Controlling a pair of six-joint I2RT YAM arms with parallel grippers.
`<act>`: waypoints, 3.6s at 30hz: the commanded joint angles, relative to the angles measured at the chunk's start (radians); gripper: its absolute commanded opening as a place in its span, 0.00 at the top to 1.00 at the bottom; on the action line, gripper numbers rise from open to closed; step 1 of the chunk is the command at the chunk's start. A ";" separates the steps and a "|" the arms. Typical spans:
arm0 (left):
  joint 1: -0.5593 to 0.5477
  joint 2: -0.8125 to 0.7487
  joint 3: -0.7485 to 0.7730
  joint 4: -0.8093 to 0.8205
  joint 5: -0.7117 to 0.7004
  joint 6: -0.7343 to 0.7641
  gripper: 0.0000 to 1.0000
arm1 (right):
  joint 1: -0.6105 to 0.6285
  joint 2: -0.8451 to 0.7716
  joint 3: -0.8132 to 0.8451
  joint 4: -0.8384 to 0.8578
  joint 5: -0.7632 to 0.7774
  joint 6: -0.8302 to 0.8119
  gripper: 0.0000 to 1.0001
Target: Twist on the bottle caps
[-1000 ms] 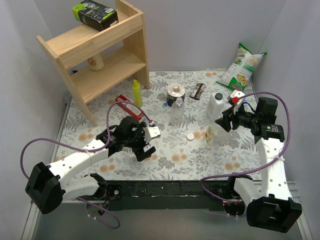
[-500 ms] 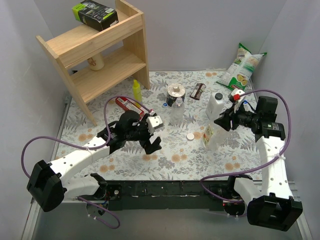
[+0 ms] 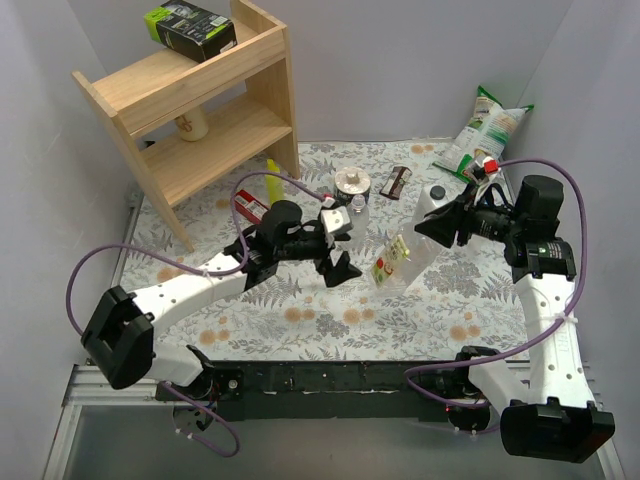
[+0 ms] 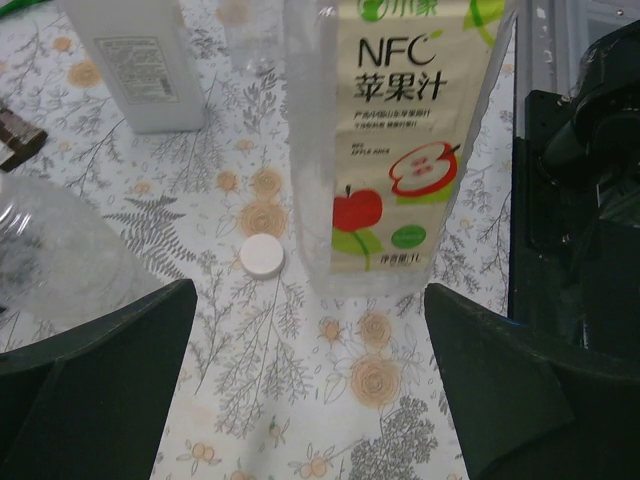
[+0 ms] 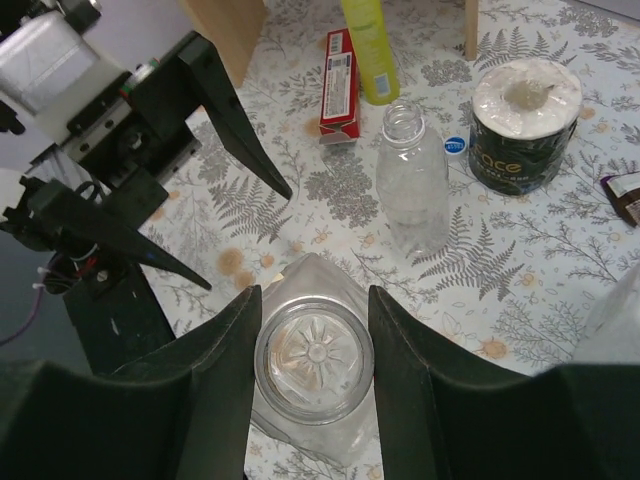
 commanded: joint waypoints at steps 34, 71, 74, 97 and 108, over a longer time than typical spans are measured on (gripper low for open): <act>-0.142 0.216 0.175 0.077 0.028 0.050 1.00 | 0.011 -0.030 0.043 0.057 -0.218 0.082 0.25; 0.481 -0.564 -0.362 -0.138 0.071 -0.136 1.00 | 0.456 0.521 -0.186 0.089 0.555 -0.898 0.26; 0.487 -0.568 -0.373 -0.127 0.071 -0.141 1.00 | 0.476 0.560 -0.169 0.092 0.552 -0.901 0.26; 0.495 -0.547 -0.416 -0.048 0.087 -0.173 1.00 | 0.517 0.692 -0.131 0.101 0.587 -0.891 0.39; 0.492 -0.516 -0.443 -0.015 0.265 -0.092 1.00 | 0.519 0.643 -0.145 0.013 0.545 -0.926 0.63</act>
